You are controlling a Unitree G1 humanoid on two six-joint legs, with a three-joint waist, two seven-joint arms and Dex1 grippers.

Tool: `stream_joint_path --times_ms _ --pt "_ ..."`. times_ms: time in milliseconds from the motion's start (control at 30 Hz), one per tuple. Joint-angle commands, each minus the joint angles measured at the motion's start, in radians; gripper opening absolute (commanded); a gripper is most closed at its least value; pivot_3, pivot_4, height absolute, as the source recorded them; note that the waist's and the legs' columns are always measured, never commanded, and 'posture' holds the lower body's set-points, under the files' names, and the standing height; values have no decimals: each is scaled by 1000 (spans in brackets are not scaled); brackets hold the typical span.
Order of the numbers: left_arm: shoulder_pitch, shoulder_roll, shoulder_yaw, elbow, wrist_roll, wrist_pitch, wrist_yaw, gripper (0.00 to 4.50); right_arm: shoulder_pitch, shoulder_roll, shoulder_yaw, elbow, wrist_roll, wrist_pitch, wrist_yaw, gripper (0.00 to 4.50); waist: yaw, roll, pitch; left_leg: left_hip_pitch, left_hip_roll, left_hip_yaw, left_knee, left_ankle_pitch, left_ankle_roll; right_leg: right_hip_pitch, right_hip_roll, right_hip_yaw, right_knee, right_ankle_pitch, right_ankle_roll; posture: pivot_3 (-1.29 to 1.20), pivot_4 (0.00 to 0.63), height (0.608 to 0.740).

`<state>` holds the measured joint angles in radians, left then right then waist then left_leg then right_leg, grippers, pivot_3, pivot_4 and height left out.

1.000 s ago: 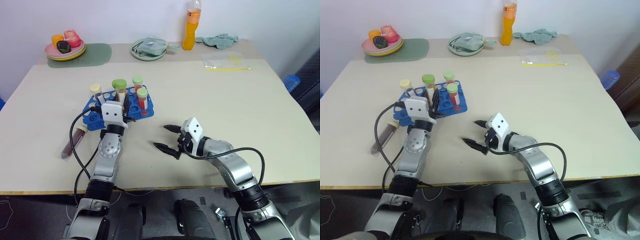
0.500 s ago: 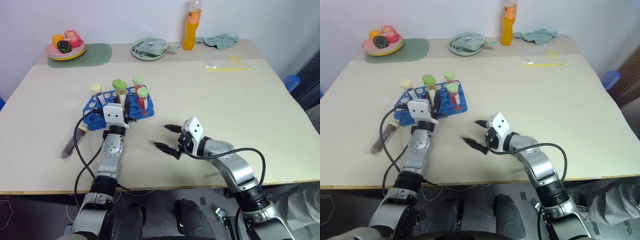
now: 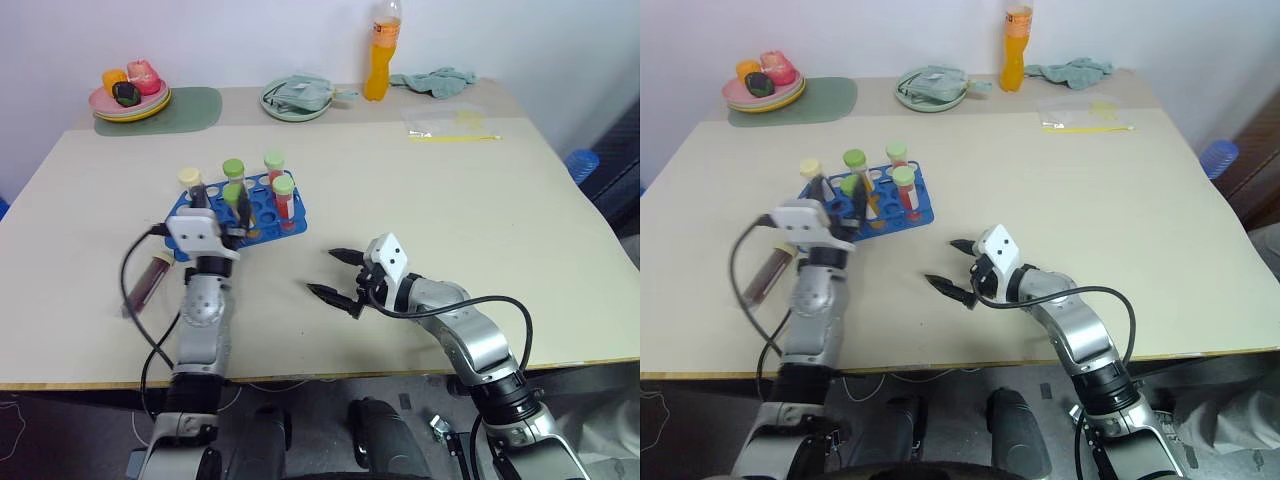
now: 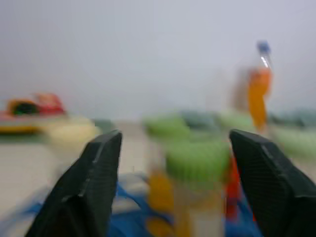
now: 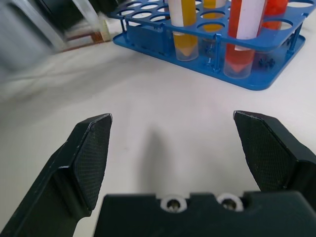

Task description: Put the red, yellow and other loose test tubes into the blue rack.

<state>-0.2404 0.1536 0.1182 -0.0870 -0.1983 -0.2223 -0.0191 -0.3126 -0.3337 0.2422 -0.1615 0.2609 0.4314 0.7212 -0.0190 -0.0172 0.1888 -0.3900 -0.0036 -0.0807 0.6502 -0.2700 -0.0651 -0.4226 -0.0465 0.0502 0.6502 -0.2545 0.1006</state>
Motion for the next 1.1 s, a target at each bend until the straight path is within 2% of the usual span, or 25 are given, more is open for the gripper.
stream_joint_path --times_ms 33,133,233,300,400,467,567,700,933,1000,1067,1100 --pt "46 83 86 -278 -96 196 -4 3596 4 4 -22 -47 26 -3 4 4359 0 0 0 0 0 0 0 0 0 0 0 0 0 0 0 0 150 740" --pt "101 214 194 -441 -273 466 -14 3596 1 6 -20 -39 30 -4 12 4359 0 0 0 0 0 0 0 0 0 0 0 0 0 0 0 0 150 740" --pt "184 410 343 -495 -458 843 -5 4441 -10 12 -11 -21 33 -10 21 4359 -3 0 0 1 0 0 0 0 0 0 1 0 0 0 0 0 150 740" --pt "227 552 396 -487 -487 1060 -16 4441 -20 18 -4 -6 34 -14 31 4359 -10 0 0 1 1 0 0 0 0 0 1 0 1 0 0 0 150 740" --pt "193 720 358 -430 -507 1343 -28 4441 -37 29 5 14 30 -22 42 4359 -12 -2 1 1 0 -1 0 0 0 1 1 -1 1 -1 0 0 150 740" --pt "135 805 335 -358 -567 1502 -107 4441 -50 36 11 28 25 -30 50 4359 -13 -2 1 1 0 -2 0 0 0 2 1 -2 1 -1 0 0 150 740" --pt "-40 911 228 -186 -614 1706 -229 4441 -61 44 15 42 18 -39 56 4359 -18 -1 1 1 0 -2 -1 0 0 2 1 -2 0 -1 0 0 150 740" --pt "-237 948 44 -18 -554 1783 -292 4441 -62 51 15 48 16 -48 52 4359 -27 -2 1 1 0 -2 -2 0 0 1 1 -2 1 -1 0 0 150 740" --pt "-348 968 -219 103 -455 1745 -424 4441 -44 55 8 30 15 -50 22 4359 -34 -2 1 0 0 -1 -3 0 0 -2 1 -1 1 -1 -1 0 150 740" --pt "-362 974 -254 127 -430 1726 -459 3913 -42 54 7 28 16 -51 19 4359 -31 -2 1 0 0 -1 -3 0 0 -2 1 -1 1 -1 -1 0 150 740" --pt "-380 979 -283 150 -400 1705 -488 3183 -41 52 8 26 17 -51 17 4359 -28 -2 1 0 0 0 -3 0 0 -2 1 -1 1 -1 -1 0 150 740" --pt "-387 980 -293 159 -387 1698 -500 2485 -41 52 8 26 17 -51 16 4359 -27 -2 1 0 0 0 -2 0 0 -2 1 -1 1 -1 -1 0 150 740"
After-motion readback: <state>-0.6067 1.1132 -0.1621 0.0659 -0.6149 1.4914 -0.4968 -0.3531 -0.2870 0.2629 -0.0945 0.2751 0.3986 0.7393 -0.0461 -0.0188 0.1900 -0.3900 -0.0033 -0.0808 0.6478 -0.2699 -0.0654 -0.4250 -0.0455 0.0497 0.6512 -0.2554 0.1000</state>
